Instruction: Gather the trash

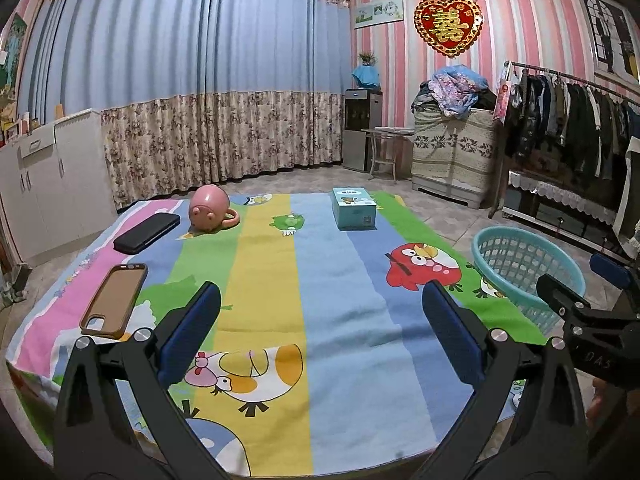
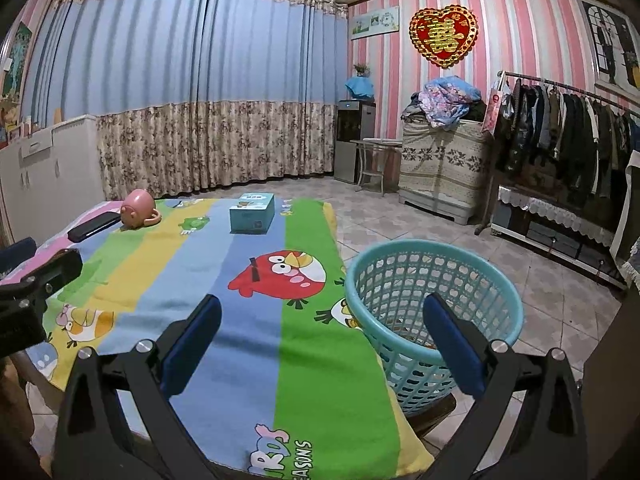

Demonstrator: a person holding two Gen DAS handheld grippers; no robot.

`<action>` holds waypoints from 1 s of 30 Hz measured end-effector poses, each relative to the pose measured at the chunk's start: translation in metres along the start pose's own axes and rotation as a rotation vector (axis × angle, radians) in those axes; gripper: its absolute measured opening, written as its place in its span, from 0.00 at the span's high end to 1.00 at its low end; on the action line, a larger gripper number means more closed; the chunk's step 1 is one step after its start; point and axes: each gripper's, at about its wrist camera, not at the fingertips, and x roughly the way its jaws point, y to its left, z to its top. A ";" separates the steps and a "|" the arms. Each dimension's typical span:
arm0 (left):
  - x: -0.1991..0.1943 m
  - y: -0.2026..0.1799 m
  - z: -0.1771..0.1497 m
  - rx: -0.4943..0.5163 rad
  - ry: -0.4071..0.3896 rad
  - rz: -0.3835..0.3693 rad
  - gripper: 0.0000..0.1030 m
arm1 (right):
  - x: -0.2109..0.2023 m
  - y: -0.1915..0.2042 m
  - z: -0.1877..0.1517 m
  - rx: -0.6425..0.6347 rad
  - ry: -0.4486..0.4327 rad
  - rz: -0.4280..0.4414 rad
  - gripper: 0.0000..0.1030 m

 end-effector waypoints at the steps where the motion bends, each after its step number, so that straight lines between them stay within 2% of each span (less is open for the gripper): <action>1: 0.000 0.000 0.000 0.002 -0.001 0.002 0.05 | 0.000 0.000 0.000 0.002 0.002 -0.001 0.04; 30: 0.000 0.002 0.002 0.015 -0.007 0.010 0.05 | 0.002 -0.001 0.001 -0.002 0.002 -0.008 0.04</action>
